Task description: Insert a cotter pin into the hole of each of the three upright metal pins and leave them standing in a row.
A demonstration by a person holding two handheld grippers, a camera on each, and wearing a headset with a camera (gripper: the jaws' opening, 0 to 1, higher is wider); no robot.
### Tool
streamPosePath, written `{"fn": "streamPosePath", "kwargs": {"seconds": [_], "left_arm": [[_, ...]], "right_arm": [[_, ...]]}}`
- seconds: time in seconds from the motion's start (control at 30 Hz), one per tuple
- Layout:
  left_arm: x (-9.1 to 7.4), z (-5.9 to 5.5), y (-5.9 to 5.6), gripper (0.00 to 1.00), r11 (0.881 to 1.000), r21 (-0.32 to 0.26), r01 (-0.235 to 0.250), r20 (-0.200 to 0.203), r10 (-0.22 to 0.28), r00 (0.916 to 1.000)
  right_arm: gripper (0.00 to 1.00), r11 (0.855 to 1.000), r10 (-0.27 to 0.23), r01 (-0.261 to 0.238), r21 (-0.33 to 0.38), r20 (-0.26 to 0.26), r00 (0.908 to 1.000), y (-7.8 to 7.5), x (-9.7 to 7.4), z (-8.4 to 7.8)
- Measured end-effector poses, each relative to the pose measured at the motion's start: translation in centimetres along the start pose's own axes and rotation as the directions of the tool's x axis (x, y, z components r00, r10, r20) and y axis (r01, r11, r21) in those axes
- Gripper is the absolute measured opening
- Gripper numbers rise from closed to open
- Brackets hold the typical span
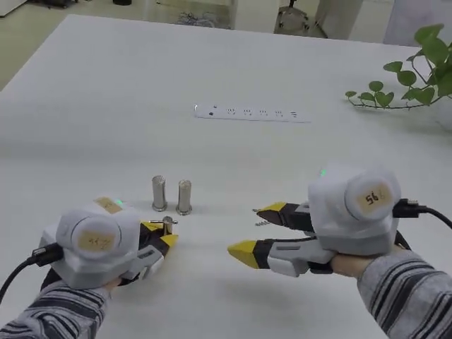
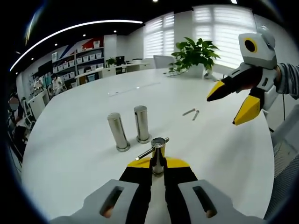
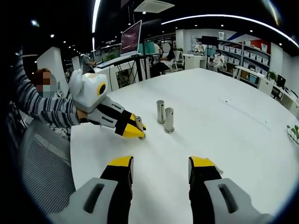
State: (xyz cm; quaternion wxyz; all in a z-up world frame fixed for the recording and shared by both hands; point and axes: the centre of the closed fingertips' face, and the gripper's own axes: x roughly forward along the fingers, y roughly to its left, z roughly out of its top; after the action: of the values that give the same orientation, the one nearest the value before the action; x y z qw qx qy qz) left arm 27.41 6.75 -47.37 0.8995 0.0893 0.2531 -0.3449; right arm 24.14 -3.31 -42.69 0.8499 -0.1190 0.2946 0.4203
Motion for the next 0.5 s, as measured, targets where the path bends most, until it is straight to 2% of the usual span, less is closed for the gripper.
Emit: {"fn": "streamPosePath", "kwargs": {"seconds": [0.2, 0.5], "left_arm": [[-0.06, -0.16, 0.87, 0.05, 1.000, 0.003, -0.002, -0.005, 0.002, 1.0000], [-0.07, -0.19, 1.04, 0.05, 1.000, 0.006, 0.017, -0.003, -0.017, 0.9999]], "right_arm": [[0.44, 1.000, 0.002, -0.001, 0.018, -0.018, 0.9998, 0.22, 0.18, -0.72], [0.44, 0.999, 0.003, -0.002, 0.036, -0.018, 0.9998, 0.33, 0.24, -1.00]]}}
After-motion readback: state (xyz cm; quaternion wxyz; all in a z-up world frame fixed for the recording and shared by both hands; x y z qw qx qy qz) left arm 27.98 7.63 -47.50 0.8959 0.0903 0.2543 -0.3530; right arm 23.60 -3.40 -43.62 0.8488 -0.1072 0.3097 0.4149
